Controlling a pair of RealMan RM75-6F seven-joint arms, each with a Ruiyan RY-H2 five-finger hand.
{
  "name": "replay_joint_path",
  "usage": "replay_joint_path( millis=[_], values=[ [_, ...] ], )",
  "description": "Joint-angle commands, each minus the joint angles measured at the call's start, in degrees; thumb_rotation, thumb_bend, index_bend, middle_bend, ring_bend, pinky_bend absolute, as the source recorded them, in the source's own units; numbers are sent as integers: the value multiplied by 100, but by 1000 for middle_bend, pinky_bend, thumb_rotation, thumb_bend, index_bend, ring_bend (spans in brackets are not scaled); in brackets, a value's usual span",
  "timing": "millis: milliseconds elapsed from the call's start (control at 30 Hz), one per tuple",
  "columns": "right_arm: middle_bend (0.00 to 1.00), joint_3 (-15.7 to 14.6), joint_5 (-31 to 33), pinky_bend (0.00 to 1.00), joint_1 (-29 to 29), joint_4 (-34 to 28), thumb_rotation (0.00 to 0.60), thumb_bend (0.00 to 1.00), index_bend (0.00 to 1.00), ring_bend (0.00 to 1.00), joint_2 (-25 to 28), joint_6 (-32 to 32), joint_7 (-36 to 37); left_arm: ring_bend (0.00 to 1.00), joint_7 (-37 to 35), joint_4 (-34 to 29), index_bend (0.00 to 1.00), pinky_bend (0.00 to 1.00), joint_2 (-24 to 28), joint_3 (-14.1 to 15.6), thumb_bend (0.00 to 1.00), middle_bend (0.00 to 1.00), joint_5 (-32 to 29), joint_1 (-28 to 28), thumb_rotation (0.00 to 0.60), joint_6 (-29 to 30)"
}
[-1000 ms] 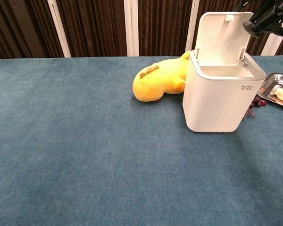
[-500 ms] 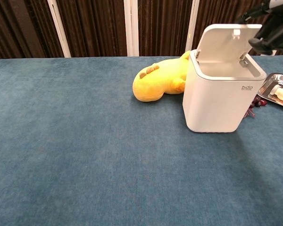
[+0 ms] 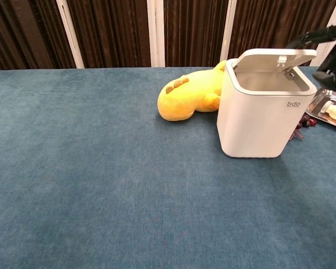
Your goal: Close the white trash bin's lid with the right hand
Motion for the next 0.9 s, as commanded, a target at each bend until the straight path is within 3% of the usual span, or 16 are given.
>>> replay_joint_path(
  millis=[33,533,900],
  values=[
    [747,-132,-79,759,-54,32,600,645,70,795,-62,4,5,0,4,5,0,0,-1,3,0,0,8,0,600,2],
    [746,-533,-204,759,-117,170,600,646,70,794,-348,-24,-42,0,28,10,0,0,-9,6,0,0,8,-5,600,-9],
    [747,-663,21,759,-46,201,600,650,70,794,-457,30,-159,0,7,21,0,0,-4,-2,0,0,-5,-3,600,-2]
  ],
)
